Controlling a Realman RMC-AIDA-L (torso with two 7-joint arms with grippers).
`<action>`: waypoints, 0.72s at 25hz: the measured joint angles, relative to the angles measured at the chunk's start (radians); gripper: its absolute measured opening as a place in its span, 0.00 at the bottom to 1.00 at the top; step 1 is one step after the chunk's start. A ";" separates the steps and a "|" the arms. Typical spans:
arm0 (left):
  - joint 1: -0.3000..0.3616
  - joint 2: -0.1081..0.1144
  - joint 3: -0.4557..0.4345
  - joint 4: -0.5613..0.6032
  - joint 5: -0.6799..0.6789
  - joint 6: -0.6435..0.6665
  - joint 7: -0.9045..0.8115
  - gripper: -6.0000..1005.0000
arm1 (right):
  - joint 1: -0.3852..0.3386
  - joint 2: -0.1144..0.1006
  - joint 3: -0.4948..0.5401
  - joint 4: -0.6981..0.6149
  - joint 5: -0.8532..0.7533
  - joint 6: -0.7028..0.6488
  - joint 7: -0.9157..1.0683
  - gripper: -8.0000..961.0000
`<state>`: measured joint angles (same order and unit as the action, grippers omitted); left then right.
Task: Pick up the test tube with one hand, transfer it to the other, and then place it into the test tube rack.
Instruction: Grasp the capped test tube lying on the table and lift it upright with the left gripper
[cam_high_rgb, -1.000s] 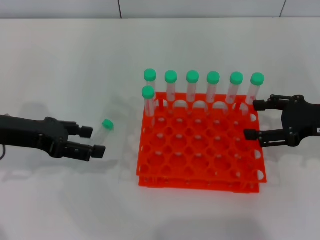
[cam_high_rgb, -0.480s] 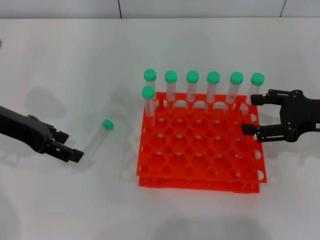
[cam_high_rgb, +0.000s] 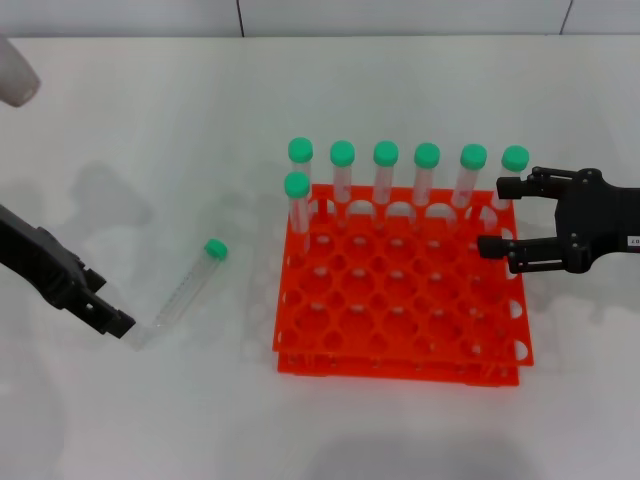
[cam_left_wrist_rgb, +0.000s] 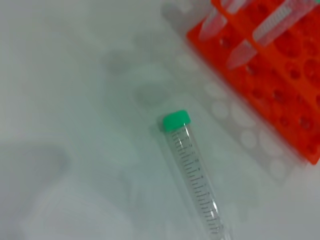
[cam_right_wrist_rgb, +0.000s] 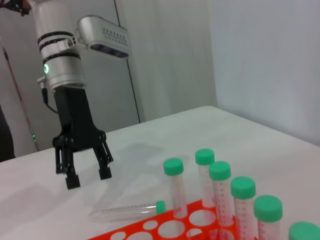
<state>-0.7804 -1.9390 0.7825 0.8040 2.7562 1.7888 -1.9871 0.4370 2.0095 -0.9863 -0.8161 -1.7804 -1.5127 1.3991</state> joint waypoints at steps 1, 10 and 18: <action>-0.009 -0.005 0.005 -0.002 0.015 -0.004 0.001 0.88 | 0.000 0.000 0.000 0.000 0.003 0.000 0.000 0.90; -0.039 -0.034 0.042 -0.004 0.035 -0.032 0.003 0.88 | 0.000 0.000 0.000 0.000 0.006 0.001 -0.004 0.89; -0.043 -0.060 0.050 -0.006 0.036 -0.060 0.006 0.88 | -0.006 0.000 0.000 0.000 0.006 -0.002 -0.006 0.89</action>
<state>-0.8230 -1.9991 0.8323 0.7983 2.7927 1.7286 -1.9813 0.4311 2.0094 -0.9864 -0.8160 -1.7742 -1.5148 1.3926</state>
